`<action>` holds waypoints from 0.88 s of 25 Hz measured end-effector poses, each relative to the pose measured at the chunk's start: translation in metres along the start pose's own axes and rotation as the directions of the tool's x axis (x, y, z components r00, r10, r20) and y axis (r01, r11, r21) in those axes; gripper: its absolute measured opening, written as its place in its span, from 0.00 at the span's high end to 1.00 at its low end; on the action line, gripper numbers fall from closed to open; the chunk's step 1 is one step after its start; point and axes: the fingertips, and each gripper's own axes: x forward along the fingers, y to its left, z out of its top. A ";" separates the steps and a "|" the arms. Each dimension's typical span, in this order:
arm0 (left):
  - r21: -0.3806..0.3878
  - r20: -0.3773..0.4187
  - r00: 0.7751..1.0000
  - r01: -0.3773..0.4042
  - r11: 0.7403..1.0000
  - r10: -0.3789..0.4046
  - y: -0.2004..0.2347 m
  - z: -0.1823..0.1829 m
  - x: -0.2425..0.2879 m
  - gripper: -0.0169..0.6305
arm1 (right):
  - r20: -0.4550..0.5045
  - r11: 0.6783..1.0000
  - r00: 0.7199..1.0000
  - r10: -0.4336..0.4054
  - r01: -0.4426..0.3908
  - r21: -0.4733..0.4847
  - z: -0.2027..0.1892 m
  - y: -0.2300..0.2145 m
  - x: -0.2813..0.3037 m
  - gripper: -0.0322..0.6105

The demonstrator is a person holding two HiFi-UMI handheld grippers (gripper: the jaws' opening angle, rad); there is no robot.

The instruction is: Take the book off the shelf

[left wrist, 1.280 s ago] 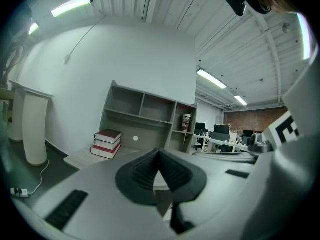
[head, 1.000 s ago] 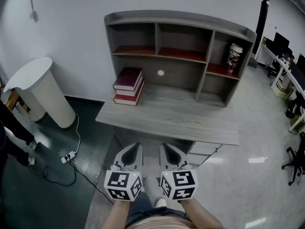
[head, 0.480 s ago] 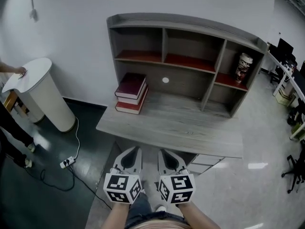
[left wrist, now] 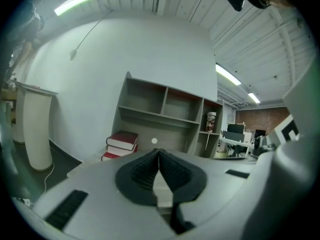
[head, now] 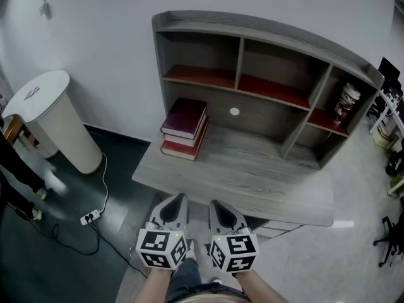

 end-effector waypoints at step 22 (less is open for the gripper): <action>-0.045 -0.036 0.999 -0.011 0.999 0.009 0.138 0.042 0.116 0.95 | -0.033 1.000 0.999 -0.006 0.006 -0.001 0.043 0.008 0.175 0.94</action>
